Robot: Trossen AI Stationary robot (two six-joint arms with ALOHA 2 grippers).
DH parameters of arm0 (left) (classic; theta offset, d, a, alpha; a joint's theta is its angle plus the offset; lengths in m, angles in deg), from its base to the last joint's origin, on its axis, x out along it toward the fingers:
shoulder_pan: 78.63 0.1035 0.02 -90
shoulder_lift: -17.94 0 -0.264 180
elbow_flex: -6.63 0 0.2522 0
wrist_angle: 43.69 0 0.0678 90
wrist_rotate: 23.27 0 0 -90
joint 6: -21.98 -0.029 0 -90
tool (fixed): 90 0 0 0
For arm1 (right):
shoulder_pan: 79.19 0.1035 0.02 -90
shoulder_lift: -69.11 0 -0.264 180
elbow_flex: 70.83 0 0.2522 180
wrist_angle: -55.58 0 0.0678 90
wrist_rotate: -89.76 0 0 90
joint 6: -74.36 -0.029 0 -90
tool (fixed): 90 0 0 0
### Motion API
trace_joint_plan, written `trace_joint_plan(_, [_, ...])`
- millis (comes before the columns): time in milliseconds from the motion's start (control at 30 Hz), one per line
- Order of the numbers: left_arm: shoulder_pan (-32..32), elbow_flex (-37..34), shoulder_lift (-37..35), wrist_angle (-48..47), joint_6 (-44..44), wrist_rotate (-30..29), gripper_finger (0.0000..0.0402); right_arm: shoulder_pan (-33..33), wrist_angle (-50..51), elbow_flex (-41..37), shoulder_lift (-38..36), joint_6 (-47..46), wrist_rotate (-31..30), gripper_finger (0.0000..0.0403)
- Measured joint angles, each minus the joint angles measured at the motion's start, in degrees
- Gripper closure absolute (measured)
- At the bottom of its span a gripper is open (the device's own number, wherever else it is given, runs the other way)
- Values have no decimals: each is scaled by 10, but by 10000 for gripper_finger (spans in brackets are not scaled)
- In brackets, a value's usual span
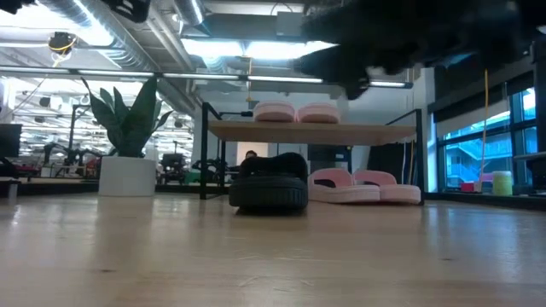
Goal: Pick and place slides into the shelf
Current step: Put the black slipper under the shelf
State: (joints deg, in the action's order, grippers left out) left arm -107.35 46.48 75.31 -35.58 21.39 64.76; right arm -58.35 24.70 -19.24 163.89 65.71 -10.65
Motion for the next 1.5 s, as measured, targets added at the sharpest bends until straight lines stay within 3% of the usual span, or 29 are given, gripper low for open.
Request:
trace_joint_plan(433, [-41,0,-9,-8,3,0,212,-23,326,283,190,-31,11,161])
trace_joint_plan(633, [-48,0,-8,-12,3,0,212,-30,436,359,232,-66,65,161])
trace_joint_plan(867, [-49,0,-8,-21,4,-1,212,-58,469,369,250,-120,67,161])
trace_joint_plan(1500, [-49,0,-8,-34,4,-4,212,-158,494,369,254,-76,17,161])
